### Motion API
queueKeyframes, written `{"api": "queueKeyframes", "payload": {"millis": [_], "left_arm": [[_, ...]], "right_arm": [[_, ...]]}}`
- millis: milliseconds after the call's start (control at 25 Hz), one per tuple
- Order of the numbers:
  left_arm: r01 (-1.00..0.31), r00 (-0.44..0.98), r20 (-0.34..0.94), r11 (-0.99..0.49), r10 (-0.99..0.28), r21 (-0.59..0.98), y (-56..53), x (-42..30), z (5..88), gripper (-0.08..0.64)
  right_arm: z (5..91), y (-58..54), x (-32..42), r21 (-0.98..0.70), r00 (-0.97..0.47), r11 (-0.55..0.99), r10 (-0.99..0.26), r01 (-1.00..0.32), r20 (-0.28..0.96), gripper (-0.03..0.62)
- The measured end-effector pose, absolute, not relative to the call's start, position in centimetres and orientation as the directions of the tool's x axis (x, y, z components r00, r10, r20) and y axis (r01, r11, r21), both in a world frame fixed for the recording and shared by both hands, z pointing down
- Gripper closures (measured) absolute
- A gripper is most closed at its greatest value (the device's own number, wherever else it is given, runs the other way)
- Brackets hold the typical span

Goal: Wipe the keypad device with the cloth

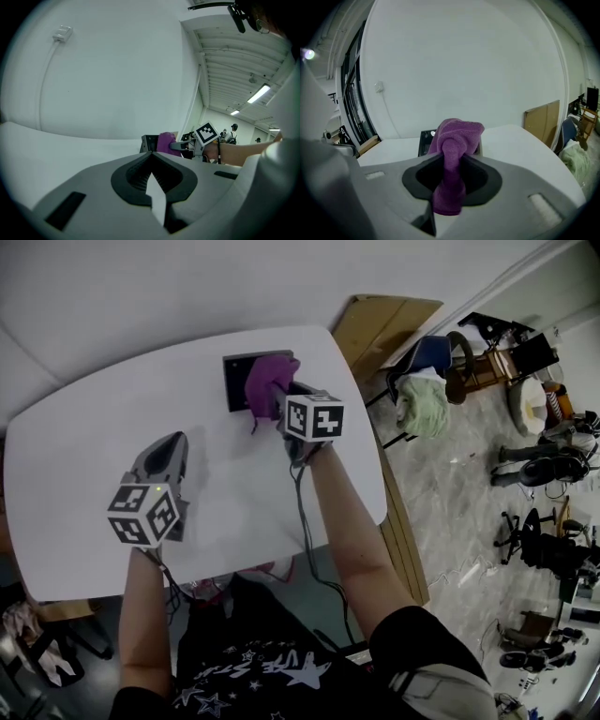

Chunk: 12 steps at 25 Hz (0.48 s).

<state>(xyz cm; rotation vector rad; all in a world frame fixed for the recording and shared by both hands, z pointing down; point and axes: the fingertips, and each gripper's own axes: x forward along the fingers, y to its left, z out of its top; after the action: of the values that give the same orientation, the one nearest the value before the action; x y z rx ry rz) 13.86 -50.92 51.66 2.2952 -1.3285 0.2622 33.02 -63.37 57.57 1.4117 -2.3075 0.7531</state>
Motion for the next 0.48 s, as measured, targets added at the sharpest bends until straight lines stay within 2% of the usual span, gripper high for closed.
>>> {"api": "queueKeyframes", "payload": {"millis": [480], "left_arm": [[-0.834,0.551,0.420,-0.453,-0.721,0.316,-50.7,16.7,52.7,0.552]], "right_arm": [[59.5,-62.5,38.5,-0.283,-0.378,0.258,-0.735,-0.924,0.563,0.494]]}}
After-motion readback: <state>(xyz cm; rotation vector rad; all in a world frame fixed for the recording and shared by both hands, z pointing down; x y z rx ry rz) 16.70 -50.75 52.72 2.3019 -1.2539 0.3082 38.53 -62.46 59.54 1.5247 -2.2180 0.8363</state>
